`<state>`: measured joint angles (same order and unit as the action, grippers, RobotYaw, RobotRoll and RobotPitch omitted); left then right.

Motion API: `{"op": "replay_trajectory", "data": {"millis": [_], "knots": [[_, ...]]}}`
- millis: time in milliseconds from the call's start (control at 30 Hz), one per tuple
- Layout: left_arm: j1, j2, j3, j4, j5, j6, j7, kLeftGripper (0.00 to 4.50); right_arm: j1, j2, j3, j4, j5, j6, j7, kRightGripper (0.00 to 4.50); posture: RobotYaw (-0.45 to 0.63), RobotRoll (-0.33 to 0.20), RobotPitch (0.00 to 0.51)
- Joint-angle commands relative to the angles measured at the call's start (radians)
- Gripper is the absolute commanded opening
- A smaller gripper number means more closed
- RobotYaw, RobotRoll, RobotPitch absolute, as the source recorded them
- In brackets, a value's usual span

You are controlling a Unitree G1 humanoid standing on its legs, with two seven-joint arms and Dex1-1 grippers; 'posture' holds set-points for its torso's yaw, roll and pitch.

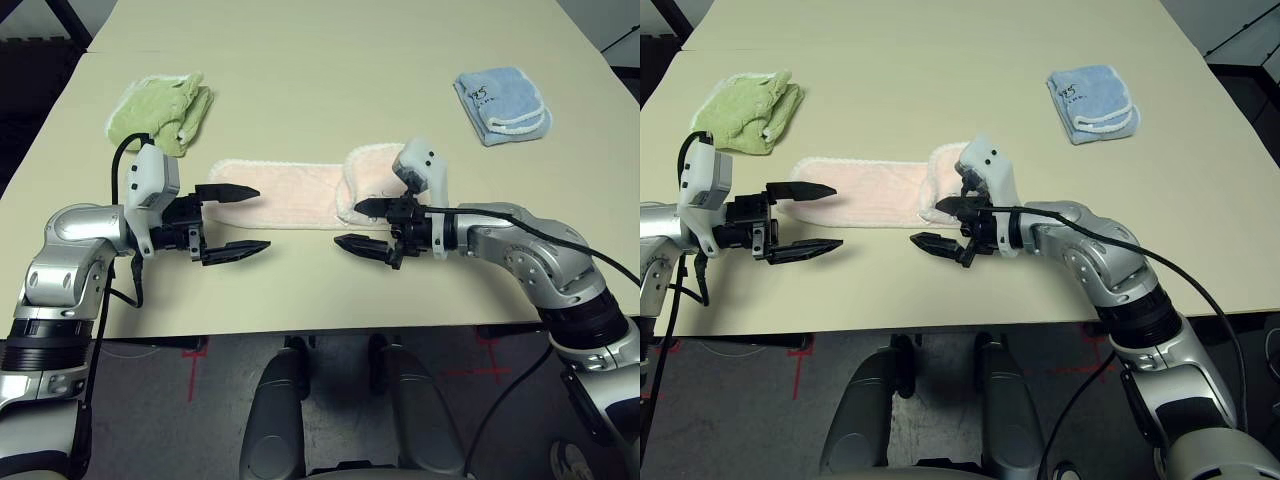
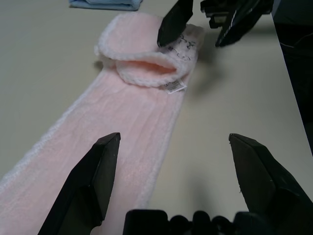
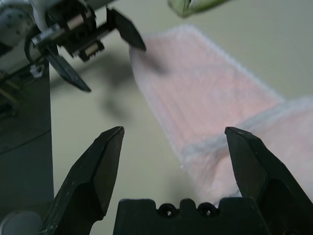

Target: Fold the towel and set it aside.

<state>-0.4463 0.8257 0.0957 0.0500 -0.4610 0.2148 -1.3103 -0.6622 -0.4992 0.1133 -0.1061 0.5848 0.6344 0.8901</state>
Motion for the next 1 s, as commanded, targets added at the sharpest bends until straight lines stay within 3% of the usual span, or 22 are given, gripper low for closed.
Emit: {"op": "replay_trajectory", "data": {"millis": [33,200,433,767,900,1000], "knots": [[0.006,-0.009,-0.011,-0.002,0.001,0.016,0.009,4.50,-0.030,-0.060,-0.033,0.175,-0.080,-0.262,0.190,4.47,-0.08,0.000,0.228],[0.005,-0.026,0.010,0.003,-0.004,0.047,0.064,4.50,-0.109,-0.088,-0.082,0.553,-0.138,-0.631,0.453,4.47,-0.07,0.000,0.233],[0.042,-0.065,0.063,-0.038,-0.015,0.120,0.232,4.50,-0.208,-0.112,-0.103,0.861,-0.167,-0.823,0.695,4.47,-0.02,0.000,0.241],[0.038,-0.031,0.127,-0.071,-0.064,0.271,0.316,4.50,-0.158,-0.227,0.007,0.824,-0.086,-0.797,0.724,4.47,-0.01,0.000,0.246],[-0.018,0.046,0.176,-0.071,-0.139,0.475,0.344,4.50,-0.140,-0.236,0.019,0.782,-0.065,-0.780,0.724,4.47,-0.01,0.000,0.252],[-0.074,0.083,0.230,-0.057,-0.245,0.721,0.406,4.50,-0.140,-0.217,0.007,0.781,-0.074,-0.776,0.724,4.47,0.00,0.000,0.255]]}}
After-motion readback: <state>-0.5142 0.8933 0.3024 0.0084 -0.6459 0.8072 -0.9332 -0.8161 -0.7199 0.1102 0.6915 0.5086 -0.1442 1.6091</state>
